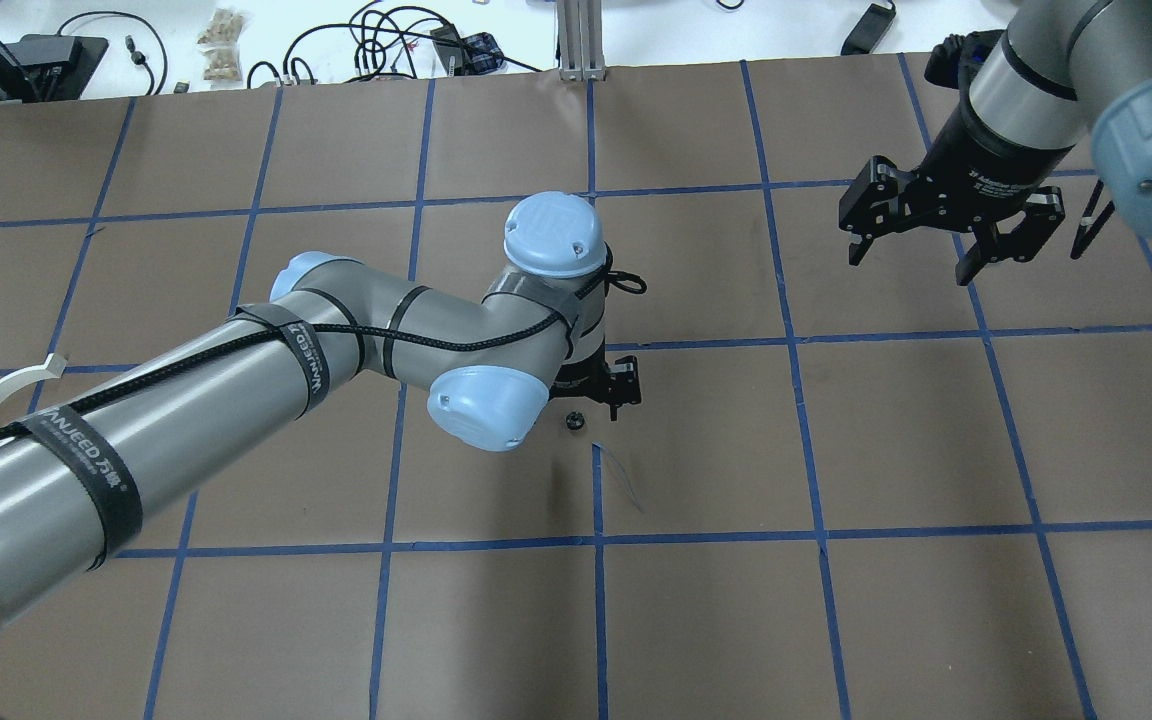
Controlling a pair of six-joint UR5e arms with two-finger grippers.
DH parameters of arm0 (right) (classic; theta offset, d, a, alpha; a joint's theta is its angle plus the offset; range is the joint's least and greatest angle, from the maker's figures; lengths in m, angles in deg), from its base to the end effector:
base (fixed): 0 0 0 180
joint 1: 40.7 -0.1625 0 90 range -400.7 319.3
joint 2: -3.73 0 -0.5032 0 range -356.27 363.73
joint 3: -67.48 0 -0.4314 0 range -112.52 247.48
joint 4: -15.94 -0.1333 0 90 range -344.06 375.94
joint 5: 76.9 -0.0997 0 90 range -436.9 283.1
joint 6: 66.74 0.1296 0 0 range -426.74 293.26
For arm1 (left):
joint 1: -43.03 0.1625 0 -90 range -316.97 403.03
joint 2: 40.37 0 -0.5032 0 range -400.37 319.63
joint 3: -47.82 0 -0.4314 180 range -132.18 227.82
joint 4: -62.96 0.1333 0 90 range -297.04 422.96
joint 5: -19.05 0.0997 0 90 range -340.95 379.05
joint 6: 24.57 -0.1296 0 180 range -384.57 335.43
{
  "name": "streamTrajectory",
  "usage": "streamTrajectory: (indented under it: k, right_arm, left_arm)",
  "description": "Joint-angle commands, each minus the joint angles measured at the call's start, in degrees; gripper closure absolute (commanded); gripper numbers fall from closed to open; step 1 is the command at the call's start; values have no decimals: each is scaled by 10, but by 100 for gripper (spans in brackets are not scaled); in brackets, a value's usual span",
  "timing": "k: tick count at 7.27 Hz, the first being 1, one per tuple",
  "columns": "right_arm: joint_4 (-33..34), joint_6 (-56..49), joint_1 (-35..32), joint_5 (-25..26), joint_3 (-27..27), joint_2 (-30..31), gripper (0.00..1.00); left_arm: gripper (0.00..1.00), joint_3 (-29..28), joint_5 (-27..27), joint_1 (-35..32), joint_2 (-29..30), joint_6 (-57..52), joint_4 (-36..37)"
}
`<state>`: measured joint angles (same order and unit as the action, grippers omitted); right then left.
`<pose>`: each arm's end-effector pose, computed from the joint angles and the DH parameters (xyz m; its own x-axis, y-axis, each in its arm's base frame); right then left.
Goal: Place bearing gear from tray to pile
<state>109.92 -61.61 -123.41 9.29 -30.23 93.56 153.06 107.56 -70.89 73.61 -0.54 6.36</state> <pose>0.0748 -0.5333 0.4708 -0.9739 0.2191 -0.0599 0.2145 0.9739 0.0737 -0.3783 -0.5157 0.2105 -0.9998 -0.0023 -0.0177 -0.0041 0.9947 0.1031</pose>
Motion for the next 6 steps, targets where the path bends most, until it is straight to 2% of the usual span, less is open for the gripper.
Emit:
streamTrajectory:
  k: [1,2,3,4,5,6]
  right_arm:
    - [-6,-15,5,10,0,-3,0]
    - [-6,-21,6,8,4,-1,0]
    - [-9,-13,3,12,8,2,0]
    - [-6,-11,1,38,10,13,0]
    - [-6,-11,-3,41,21,17,0]
    - [-11,-11,-8,39,36,17,0]
  left_arm:
    - [0,45,-1,-2,15,-4,94]
    - [2,49,0,-1,19,1,126]
    - [3,50,2,-2,23,1,127]
    - [7,49,2,-1,24,2,127]
    - [30,49,2,-2,24,4,127]
    - [66,50,3,-2,24,5,127]
